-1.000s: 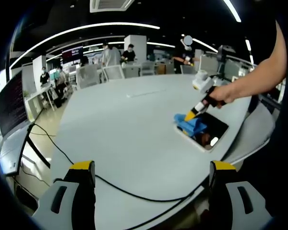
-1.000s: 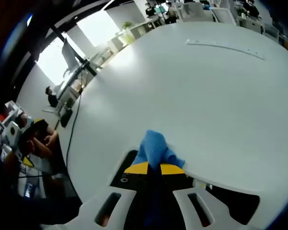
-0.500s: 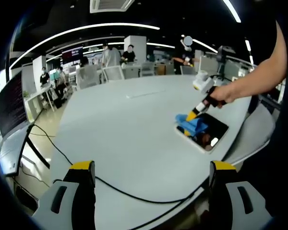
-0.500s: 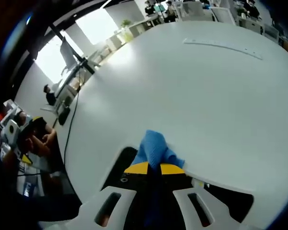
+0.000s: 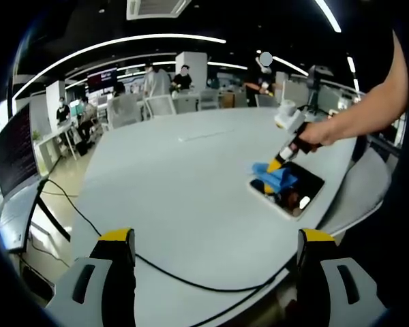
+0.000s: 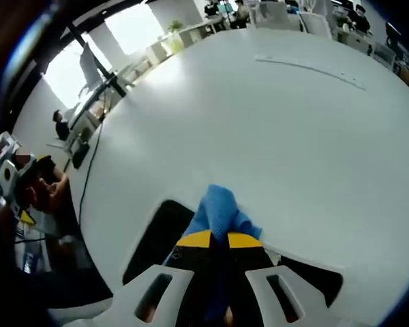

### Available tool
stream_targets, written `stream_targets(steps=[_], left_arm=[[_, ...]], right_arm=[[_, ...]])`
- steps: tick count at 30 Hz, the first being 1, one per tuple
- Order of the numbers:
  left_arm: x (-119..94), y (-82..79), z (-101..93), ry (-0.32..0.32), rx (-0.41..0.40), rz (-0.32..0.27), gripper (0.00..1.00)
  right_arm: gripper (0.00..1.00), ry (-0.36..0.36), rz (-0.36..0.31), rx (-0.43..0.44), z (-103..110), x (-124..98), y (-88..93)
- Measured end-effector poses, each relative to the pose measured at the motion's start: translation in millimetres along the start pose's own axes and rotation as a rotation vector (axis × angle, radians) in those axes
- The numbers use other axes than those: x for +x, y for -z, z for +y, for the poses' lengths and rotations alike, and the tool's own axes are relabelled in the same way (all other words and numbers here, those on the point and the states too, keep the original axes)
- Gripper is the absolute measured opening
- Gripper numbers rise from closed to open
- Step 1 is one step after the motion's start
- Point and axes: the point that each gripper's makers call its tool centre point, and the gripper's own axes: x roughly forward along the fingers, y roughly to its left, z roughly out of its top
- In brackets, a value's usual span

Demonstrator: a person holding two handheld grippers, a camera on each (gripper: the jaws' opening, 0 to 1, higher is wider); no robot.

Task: Wipe the mirror surface with the cleaning cloth until all visible marks leave the cleaned area.

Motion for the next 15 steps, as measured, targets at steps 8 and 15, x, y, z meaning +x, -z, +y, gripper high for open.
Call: stream_targets(steps=[8, 15], left_arm=[[2, -7.2, -5.5, 0.005, -0.005, -0.020, 0.99], [3, -13.1, -8.5, 0.006, -0.008, -0.036, 0.99]], right_arm=[[0.00, 0.017, 0.023, -0.023, 2, -2, 6.7], [0.00, 0.011, 0.049, -0.020, 8, -5, 16.0]])
